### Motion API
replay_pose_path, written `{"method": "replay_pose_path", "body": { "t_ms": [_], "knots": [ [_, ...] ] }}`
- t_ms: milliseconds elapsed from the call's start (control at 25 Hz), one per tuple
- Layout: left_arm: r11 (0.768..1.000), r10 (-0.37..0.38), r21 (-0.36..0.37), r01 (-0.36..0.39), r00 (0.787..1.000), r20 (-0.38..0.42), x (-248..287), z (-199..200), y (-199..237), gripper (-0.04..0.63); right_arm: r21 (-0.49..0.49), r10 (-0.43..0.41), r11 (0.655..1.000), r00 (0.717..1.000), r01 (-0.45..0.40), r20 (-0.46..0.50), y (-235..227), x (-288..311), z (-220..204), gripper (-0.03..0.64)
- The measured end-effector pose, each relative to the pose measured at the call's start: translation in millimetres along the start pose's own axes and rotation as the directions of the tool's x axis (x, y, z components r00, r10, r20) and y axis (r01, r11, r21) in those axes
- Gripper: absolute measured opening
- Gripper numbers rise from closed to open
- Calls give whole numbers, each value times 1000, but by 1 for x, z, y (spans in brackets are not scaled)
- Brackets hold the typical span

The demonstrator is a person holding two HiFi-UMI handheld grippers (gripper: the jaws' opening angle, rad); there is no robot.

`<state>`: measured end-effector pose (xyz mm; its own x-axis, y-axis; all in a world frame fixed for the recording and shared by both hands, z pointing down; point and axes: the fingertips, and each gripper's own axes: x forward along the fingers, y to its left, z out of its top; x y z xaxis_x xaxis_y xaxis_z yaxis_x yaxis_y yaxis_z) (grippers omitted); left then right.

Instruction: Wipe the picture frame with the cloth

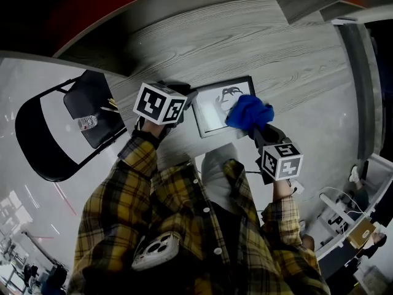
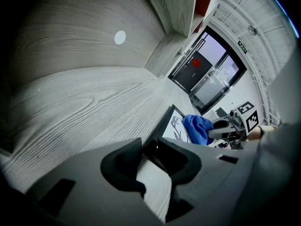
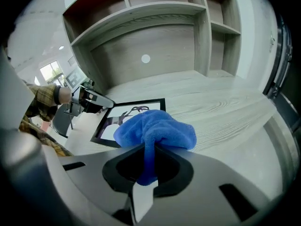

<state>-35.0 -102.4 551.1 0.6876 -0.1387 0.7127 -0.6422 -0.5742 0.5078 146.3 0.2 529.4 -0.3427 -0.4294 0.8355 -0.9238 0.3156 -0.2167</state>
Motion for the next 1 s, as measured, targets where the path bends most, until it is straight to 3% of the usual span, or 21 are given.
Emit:
{"method": "replay_pose_path", "body": {
  "t_ms": [360, 520, 680, 840, 1000],
  "knots": [
    [1000, -5, -23, 5, 1000, 28, -2, -2, 2, 107, 36, -8, 999, 995, 5, 100, 6, -21, 23, 48],
    [1000, 22, -18, -20, 996, 92, -23, 12, 2, 107, 7, 9, 1000, 977, -10, 211, 19, -44, 65, 48],
    [1000, 22, 7, -24, 982, 190, -60, 32, -16, 107, 2, 62, 998, 942, -66, 329, 37, -72, 101, 48],
    [999, -20, 36, 9, 949, 314, -101, 58, -53, 106, -36, 131, 991, 896, -128, 423, 55, -105, 134, 48],
    [998, -40, 57, 14, 879, 474, -143, 91, -105, 75, -106, 196, 980, 850, -166, 488, 68, -146, 162, 48]
  ]
}}
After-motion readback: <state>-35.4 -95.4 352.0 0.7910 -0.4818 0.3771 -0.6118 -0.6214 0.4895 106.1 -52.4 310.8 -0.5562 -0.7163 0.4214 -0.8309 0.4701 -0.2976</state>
